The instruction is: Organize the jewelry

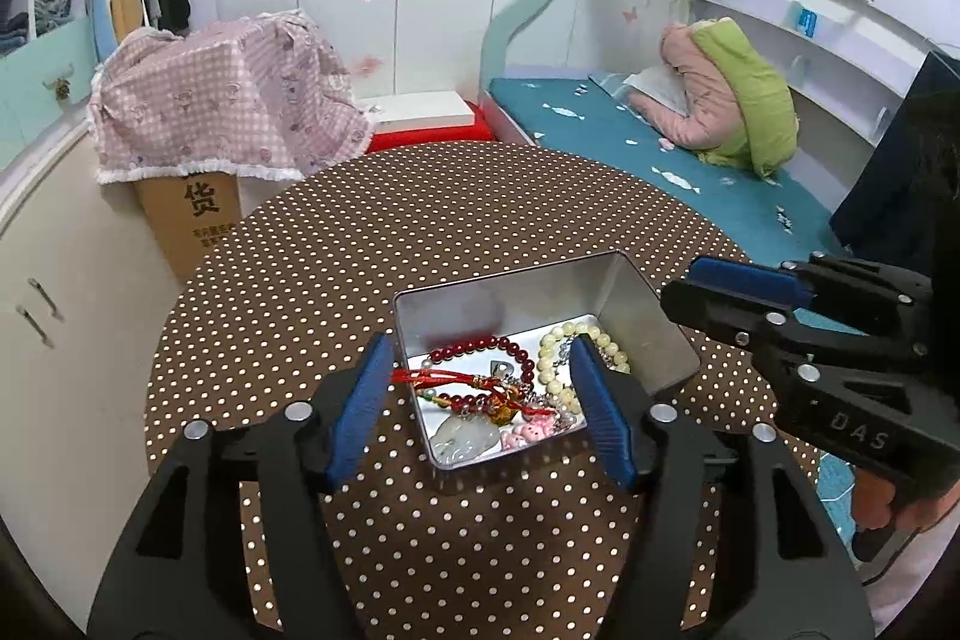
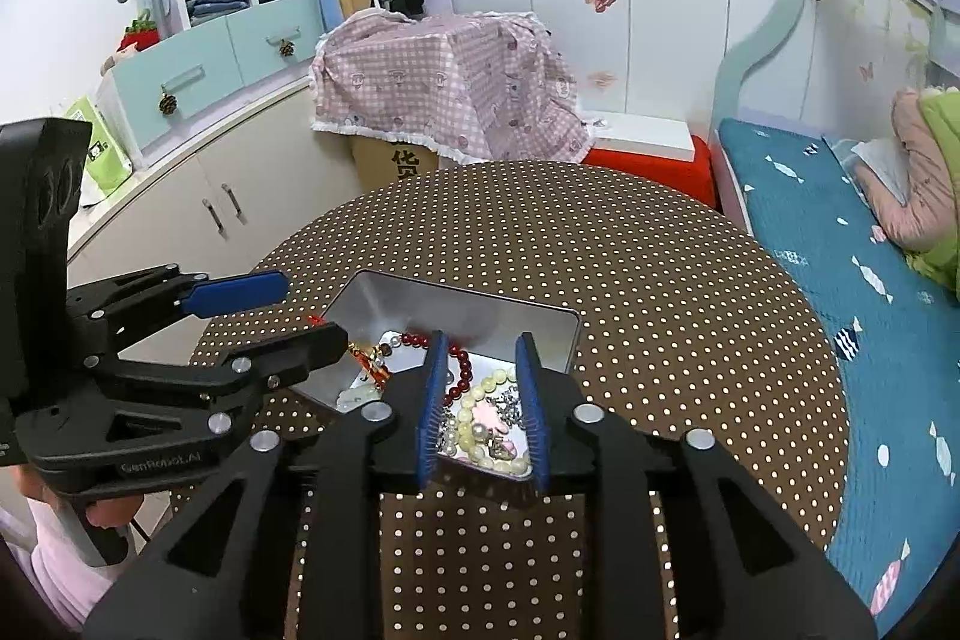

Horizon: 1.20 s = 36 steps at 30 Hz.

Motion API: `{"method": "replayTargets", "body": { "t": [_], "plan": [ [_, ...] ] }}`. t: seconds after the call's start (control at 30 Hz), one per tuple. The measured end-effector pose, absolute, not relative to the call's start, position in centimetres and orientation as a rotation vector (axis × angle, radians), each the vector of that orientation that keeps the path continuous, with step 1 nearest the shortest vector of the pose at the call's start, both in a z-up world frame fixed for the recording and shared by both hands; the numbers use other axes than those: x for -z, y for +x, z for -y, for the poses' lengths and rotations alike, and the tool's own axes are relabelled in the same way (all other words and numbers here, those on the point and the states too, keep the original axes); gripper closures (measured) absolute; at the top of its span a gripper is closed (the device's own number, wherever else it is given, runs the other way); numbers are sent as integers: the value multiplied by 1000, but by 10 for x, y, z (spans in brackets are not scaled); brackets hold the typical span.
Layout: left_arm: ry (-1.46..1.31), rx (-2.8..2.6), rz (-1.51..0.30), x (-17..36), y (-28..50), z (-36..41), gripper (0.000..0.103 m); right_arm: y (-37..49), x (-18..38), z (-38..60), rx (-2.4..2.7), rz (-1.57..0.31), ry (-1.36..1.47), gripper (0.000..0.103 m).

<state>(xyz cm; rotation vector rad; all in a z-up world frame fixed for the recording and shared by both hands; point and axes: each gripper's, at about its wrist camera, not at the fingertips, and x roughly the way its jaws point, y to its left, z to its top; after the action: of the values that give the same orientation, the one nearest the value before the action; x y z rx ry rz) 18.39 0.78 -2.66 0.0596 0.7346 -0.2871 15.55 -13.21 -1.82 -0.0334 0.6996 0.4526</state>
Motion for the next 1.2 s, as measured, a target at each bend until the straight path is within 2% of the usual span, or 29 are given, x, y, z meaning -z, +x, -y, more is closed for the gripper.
{"method": "replayTargets", "body": {
  "t": [0.13, 0.27, 0.37, 0.43, 0.63, 1.2],
  "plan": [
    [58, 269, -715, 23, 171, -9, 26, 141, 11, 134, -427, -662, -42, 62],
    [63, 211, -682, 18, 152, -11, 13, 122, 2, 137, -378, -603, -55, 39],
    [42, 197, -670, 14, 140, -16, 10, 110, -4, 140, -329, -561, -55, 15],
    [51, 186, -657, 9, 130, -16, 8, 101, -8, 141, -296, -536, -71, 7],
    [74, 128, -574, -10, 96, -14, 5, 76, -17, 143, -229, -492, -83, 8],
    [61, 28, -276, -66, 16, -6, 5, -4, -53, 145, -82, -177, -89, 8]
  ]
}}
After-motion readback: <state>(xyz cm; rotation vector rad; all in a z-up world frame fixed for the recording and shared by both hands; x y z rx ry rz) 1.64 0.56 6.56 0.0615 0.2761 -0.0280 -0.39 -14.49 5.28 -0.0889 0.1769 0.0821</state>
